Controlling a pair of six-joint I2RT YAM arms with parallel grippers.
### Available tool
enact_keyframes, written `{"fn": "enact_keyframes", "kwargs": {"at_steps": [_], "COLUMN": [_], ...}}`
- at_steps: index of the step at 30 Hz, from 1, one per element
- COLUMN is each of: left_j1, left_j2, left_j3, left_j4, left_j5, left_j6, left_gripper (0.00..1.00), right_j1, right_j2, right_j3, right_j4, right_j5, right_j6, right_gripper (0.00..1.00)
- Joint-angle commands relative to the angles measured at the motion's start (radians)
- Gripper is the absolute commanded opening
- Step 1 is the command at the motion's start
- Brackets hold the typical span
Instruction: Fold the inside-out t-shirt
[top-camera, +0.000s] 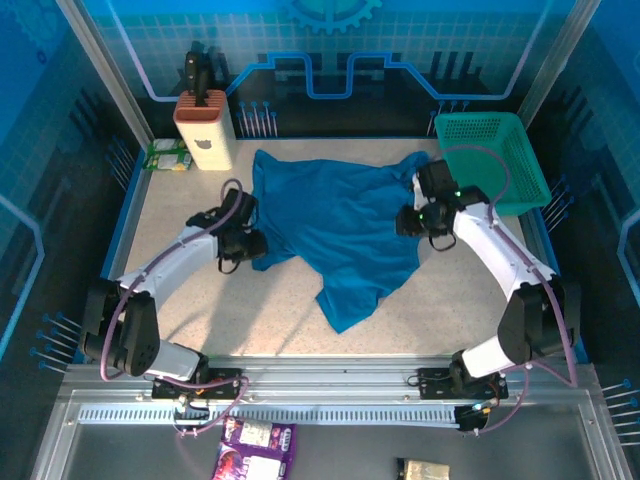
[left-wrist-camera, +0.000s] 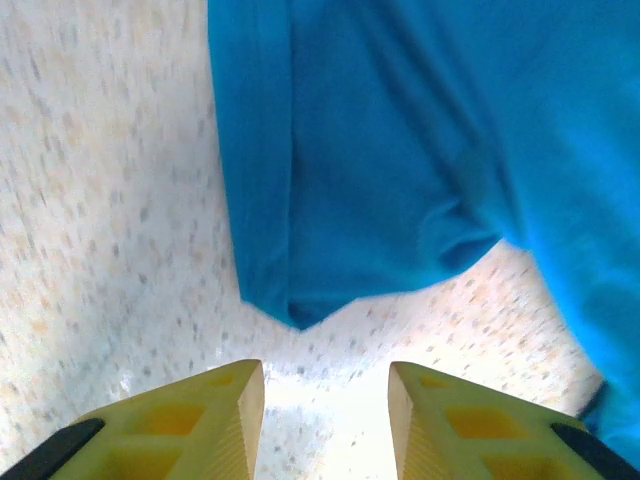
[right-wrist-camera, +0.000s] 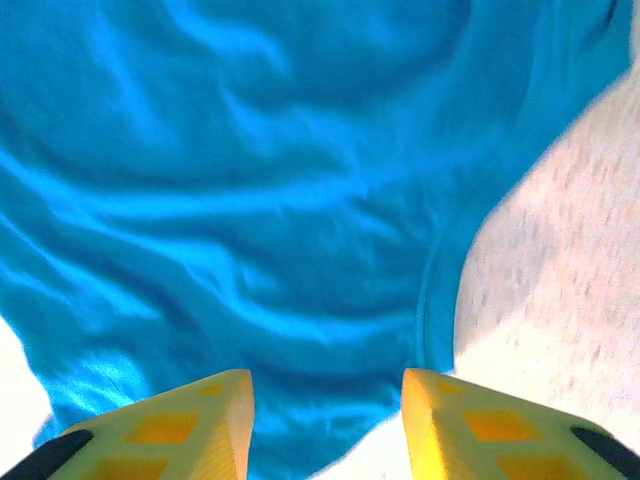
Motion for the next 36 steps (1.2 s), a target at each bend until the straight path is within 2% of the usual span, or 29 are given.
{"fn": "enact_keyframes", "kwargs": {"at_steps": [1, 8, 14, 23, 36], "left_j1": [-0.040, -0.112, -0.132, -0.139, -0.152], "left_j2": [-0.042, -0.039, -0.046, -0.049, 0.003], "left_j3": [-0.061, -0.105, -0.120, -0.135, -0.159], "left_j4": [0.067, 0.064, 0.050, 0.048, 0.102], "left_j5": [-0.053, -0.085, -0.103, -0.098, -0.092], "left_j6": [-0.090, -0.136, -0.156, -0.169, -0.239], "left_gripper": [0.38, 0.37, 0.35, 0.37, 0.34], "right_j1": [0.011, 0.011, 0.009, 0.004, -0.020], "right_j2": [-0.086, -0.177, -0.240, -0.237, -0.149], "right_j3": [-0.108, -0.290, -0.408, -0.471, -0.489], "right_j4": [0.046, 0.081, 0.108, 0.140, 0.191], "right_j5": [-0.042, -0.057, -0.061, -0.077, -0.111], "right_j6": [0.056, 0.099, 0.140, 0.175, 0.176], "right_gripper": [0.45, 0.48, 0.51, 0.52, 0.53]}}
